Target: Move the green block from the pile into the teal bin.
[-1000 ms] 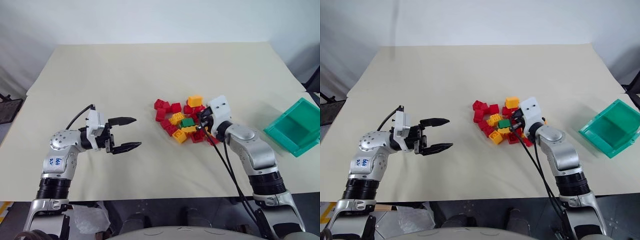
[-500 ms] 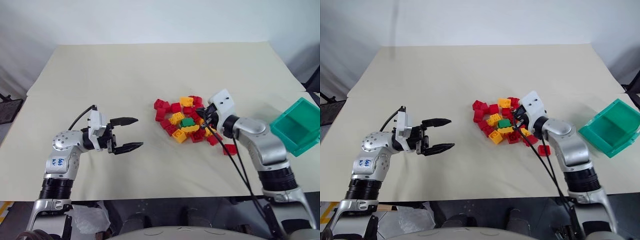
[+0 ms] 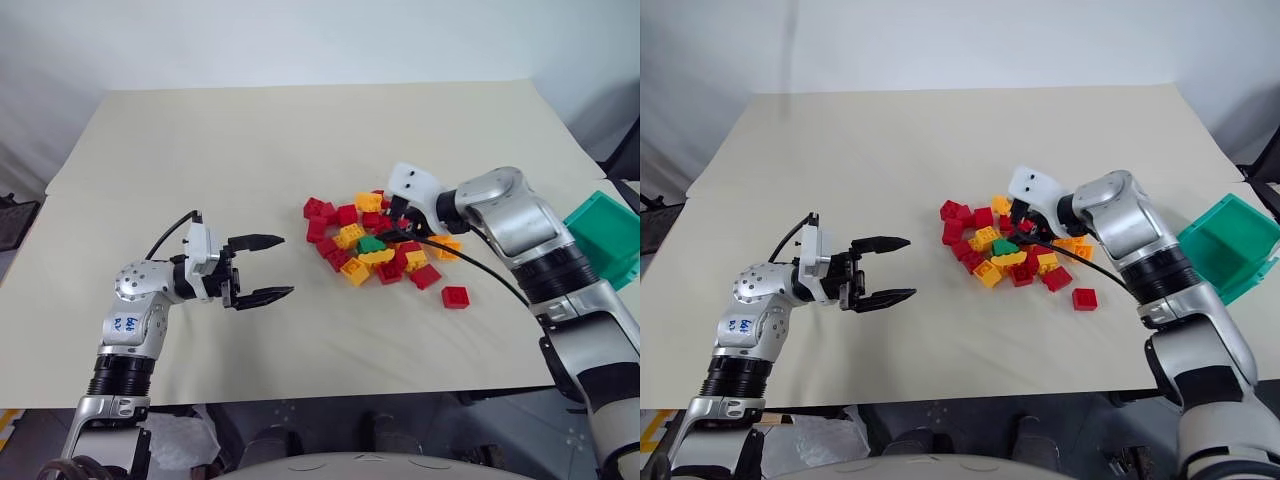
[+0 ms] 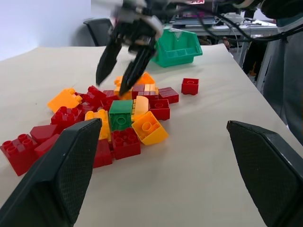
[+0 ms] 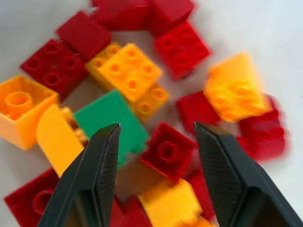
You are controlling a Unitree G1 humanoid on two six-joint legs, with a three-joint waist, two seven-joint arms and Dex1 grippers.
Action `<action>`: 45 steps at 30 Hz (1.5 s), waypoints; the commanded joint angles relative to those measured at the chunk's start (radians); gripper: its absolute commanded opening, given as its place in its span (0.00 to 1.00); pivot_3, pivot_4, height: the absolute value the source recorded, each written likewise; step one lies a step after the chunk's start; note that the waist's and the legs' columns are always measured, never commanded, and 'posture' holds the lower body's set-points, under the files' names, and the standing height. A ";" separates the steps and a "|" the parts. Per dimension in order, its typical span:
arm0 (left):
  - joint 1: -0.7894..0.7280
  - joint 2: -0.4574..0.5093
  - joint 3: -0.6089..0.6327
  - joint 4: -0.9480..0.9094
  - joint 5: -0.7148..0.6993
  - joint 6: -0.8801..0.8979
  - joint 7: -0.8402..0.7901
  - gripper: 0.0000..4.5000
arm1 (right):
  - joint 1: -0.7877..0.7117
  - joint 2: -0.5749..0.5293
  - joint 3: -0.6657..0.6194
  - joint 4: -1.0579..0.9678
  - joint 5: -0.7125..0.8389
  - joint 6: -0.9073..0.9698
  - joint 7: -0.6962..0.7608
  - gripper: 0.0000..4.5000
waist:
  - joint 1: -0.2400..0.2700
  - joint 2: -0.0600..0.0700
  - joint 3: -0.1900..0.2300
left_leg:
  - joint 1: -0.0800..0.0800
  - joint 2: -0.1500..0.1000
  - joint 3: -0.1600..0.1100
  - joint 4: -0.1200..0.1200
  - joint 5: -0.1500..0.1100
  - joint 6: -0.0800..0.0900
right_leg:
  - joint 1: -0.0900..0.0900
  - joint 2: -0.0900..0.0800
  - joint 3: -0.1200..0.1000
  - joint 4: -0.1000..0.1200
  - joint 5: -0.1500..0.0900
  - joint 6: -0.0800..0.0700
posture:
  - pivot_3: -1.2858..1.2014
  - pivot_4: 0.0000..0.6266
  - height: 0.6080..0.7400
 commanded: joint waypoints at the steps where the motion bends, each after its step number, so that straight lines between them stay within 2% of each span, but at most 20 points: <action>1: 0.026 -0.004 0.006 -0.037 -0.006 -0.019 0.007 1.00 | -0.067 0.020 0.030 0.095 -0.061 -0.102 0.080 0.57 | -0.003 0.000 0.000 | 0.000 0.000 0.000 0.000 0.000 0.000 | 0.000 0.000 0.000 0.000 0.000 0.000 | 0.52 0.24 1.00; 6: 0.047 -0.002 0.010 -0.057 -0.010 -0.018 0.022 1.00 | -0.113 0.061 0.050 0.195 -0.105 -0.173 0.156 0.57 | -0.005 0.000 0.000 | 0.001 0.001 0.000 0.000 0.000 0.000 | 0.000 0.001 0.001 0.000 0.000 0.000 | 0.52 0.24 1.00; 18: 0.078 0.006 0.020 -0.092 -0.018 -0.009 0.052 1.00 | -0.143 0.079 0.076 0.275 -0.200 -0.292 0.325 0.57 | -0.004 0.000 0.000 | 0.001 0.007 0.001 0.002 0.000 -0.001 | 0.000 0.002 0.002 0.001 0.000 0.000 | 0.52 0.24 1.00; 32: 0.062 0.012 0.031 -0.075 -0.021 -0.016 0.055 1.00 | -0.196 0.189 0.041 0.463 -0.269 -0.386 0.266 0.57 | -0.007 0.000 0.000 | 0.003 0.008 0.001 0.002 0.000 -0.002 | 0.000 0.004 0.005 0.002 0.000 0.000 | 0.52 0.24 1.00; 40: 0.064 0.009 0.038 -0.073 -0.018 -0.019 0.060 1.00 | -0.214 0.198 0.048 0.522 -0.311 -0.476 0.265 0.57 | -0.008 0.000 0.000 | 0.003 0.008 0.002 0.002 0.000 -0.002 | -0.002 0.005 0.007 0.003 0.000 -0.001 | 0.52 0.24 1.00; 44: 0.066 0.009 0.040 -0.073 -0.017 -0.022 0.063 1.00 | -0.220 0.207 0.039 0.535 -0.316 -0.487 0.272 0.82 | -0.006 0.000 0.000 | 0.003 0.008 0.004 0.002 0.000 -0.002 | -0.002 0.005 0.008 0.003 0.000 -0.001 | 0.52 0.24 1.00; 45: 0.066 0.009 0.041 -0.072 -0.017 -0.023 0.065 1.00 | -0.221 0.208 0.039 0.536 -0.318 -0.491 0.278 0.82 | -0.005 0.000 0.000 | 0.003 0.008 0.004 0.002 0.000 -0.002 | -0.002 0.005 0.008 0.003 0.000 -0.001 | 0.52 0.24 1.00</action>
